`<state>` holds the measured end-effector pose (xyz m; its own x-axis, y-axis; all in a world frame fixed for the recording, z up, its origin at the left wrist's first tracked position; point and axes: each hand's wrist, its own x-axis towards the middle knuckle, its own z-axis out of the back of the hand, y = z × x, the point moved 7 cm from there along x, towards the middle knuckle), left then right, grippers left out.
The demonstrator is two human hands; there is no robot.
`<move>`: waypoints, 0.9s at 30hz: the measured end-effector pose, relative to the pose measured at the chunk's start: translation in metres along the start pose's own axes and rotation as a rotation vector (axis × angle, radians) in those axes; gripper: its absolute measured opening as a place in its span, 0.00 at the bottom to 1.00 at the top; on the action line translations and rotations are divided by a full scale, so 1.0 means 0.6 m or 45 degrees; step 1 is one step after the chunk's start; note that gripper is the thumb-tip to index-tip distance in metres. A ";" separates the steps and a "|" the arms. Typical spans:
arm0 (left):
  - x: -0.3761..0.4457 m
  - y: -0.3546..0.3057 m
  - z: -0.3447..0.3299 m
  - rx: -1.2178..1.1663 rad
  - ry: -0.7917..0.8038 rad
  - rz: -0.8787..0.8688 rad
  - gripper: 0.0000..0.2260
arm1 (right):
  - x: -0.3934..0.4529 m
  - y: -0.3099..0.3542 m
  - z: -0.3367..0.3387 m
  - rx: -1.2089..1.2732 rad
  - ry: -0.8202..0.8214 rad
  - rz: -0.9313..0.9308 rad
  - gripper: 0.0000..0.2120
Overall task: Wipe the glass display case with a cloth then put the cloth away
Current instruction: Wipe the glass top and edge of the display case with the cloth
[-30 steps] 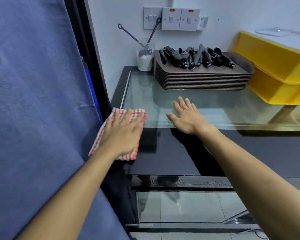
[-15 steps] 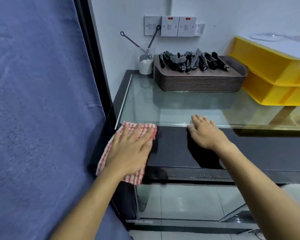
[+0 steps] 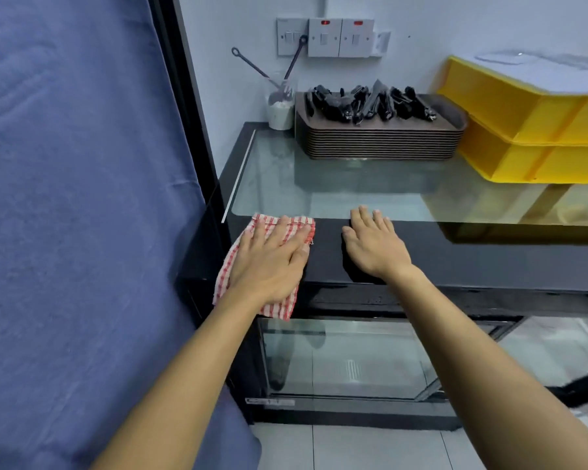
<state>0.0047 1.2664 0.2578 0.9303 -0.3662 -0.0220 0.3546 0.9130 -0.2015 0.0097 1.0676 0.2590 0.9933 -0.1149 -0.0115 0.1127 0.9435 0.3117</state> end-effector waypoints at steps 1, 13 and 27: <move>-0.012 0.022 0.002 0.010 -0.026 0.044 0.23 | -0.001 0.000 0.002 0.001 0.006 0.005 0.28; -0.063 0.093 0.043 0.137 -0.335 0.060 0.28 | -0.147 0.141 -0.050 -0.122 -0.447 0.321 0.29; -0.136 0.138 -0.002 0.071 -0.778 -0.035 0.26 | -0.137 0.145 -0.065 -0.277 -0.845 0.323 0.25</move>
<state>-0.0418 1.3719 0.2414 0.8005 -0.2356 0.5511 0.3681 0.9189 -0.1418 -0.0614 1.1710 0.2499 0.7731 0.0159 0.6341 -0.0473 0.9983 0.0327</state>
